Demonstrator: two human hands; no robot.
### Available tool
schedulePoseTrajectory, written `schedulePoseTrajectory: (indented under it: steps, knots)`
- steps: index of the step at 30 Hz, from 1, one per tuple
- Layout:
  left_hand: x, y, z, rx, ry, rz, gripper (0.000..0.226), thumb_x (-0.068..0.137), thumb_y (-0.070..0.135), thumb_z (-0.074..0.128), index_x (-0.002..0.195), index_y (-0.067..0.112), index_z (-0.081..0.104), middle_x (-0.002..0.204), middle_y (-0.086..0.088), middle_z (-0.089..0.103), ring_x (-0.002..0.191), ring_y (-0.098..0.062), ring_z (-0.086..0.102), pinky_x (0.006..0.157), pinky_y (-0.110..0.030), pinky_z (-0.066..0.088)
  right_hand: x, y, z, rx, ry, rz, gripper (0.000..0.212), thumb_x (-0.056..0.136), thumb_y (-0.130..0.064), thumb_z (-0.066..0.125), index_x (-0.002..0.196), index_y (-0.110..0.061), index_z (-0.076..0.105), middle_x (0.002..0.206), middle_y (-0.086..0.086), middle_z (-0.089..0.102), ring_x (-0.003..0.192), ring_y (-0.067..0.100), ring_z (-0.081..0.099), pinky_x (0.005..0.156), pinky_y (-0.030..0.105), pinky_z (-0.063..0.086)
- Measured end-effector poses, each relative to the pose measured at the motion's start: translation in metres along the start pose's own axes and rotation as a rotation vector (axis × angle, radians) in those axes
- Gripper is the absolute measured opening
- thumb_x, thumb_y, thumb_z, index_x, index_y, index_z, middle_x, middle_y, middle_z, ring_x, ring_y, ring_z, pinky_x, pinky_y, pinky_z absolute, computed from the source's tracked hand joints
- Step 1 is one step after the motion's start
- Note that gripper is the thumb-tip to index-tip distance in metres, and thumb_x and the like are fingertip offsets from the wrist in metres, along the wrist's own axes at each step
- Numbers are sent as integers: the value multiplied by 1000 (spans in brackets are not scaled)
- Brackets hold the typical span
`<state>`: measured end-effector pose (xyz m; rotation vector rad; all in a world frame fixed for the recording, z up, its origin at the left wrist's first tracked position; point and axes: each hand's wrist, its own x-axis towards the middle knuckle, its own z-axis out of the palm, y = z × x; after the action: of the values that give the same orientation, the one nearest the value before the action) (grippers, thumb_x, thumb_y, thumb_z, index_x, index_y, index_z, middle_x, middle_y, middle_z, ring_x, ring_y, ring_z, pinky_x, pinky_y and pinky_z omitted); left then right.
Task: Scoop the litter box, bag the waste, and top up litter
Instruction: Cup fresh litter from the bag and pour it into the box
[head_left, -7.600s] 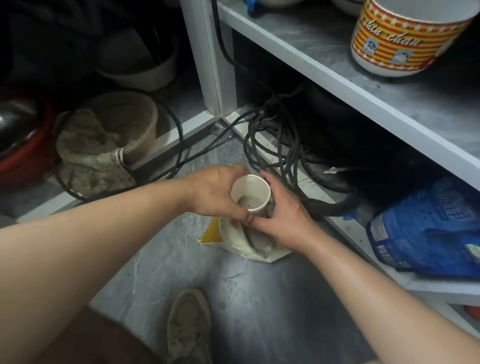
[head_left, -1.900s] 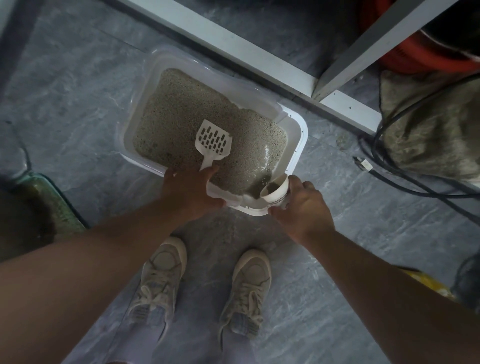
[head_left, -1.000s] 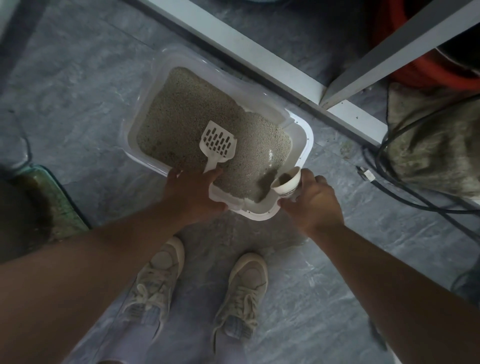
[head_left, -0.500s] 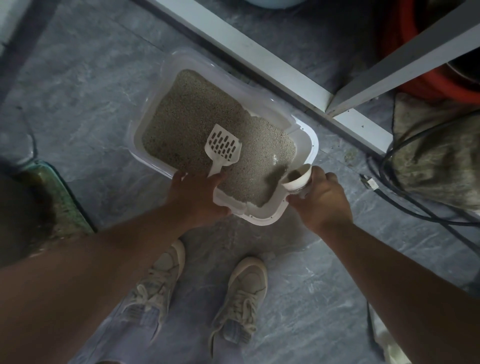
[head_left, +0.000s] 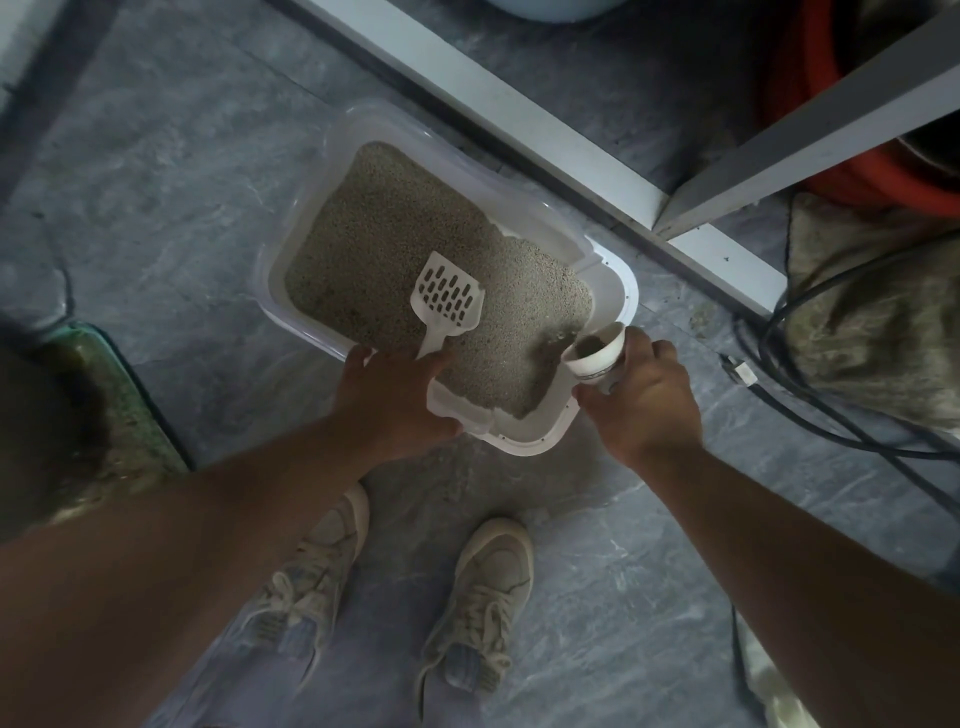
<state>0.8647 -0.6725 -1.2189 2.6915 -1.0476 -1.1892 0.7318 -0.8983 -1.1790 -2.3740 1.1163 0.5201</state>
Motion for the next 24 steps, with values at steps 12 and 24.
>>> schedulePoseTrajectory:
  steps: [12, 24]
  knots:
    - [1, 1, 2, -15, -1, -13, 91, 73, 75, 54, 152, 40, 23, 144, 5, 50, 134, -20, 45, 118, -49, 16, -5, -3, 2, -87, -33, -90, 65, 77, -37, 78, 130, -15, 46, 117, 13, 51, 107, 37, 53, 79, 43, 51]
    - [0, 0, 2, -52, 15, -12, 89, 74, 74, 55, 151, 40, 26, 141, 5, 52, 134, -19, 44, 119, -50, 13, -18, -6, 15, -110, -162, -78, 63, 77, -40, 76, 128, -17, 47, 114, 10, 52, 104, 32, 56, 79, 41, 53]
